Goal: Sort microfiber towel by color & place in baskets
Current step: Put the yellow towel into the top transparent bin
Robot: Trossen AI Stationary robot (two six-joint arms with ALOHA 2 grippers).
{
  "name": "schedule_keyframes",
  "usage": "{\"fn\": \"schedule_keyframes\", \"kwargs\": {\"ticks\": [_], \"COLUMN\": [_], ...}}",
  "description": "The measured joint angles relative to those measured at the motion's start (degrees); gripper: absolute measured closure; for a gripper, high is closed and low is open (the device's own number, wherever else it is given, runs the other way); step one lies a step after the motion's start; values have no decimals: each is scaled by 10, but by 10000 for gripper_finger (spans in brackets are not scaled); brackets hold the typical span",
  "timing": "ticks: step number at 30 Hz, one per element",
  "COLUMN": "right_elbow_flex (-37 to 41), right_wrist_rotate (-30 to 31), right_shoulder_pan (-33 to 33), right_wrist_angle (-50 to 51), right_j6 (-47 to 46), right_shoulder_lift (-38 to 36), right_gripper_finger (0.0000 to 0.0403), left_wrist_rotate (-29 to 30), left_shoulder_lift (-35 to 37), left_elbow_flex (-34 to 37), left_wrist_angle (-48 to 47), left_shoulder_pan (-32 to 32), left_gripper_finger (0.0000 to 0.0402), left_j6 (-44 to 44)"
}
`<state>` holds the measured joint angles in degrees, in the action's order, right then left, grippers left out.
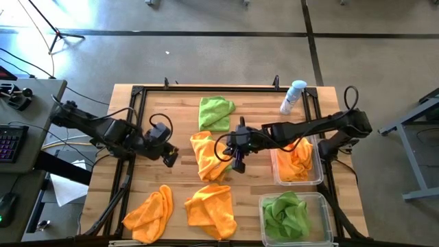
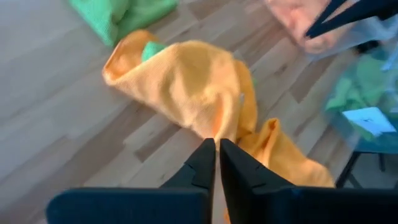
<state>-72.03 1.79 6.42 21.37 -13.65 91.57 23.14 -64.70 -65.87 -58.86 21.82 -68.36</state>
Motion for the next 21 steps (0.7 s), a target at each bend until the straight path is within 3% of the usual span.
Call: {"fn": "schedule_keyframes", "kwargs": {"ticks": [6,12,21], "right_elbow_flex": [0,0,0], "right_wrist_rotate": [-24,-45,-68], "right_shoulder_pan": [-19,-31,-31], "right_wrist_angle": [1,-5,-16], "right_j6": [18,21,29], "right_shoulder_lift": [0,0,0], "right_gripper_finger": [403,403,403], "left_wrist_rotate": [-31,-81,-175], "left_shoulder_lift": [-35,-69,-147], "left_elbow_flex": [-15,5,40], "left_wrist_angle": [-68,-74,-78], "left_shoulder_pan": [32,64,89], "left_gripper_finger": [400,395,324], "left_j6": [-113,-148,-190]}}
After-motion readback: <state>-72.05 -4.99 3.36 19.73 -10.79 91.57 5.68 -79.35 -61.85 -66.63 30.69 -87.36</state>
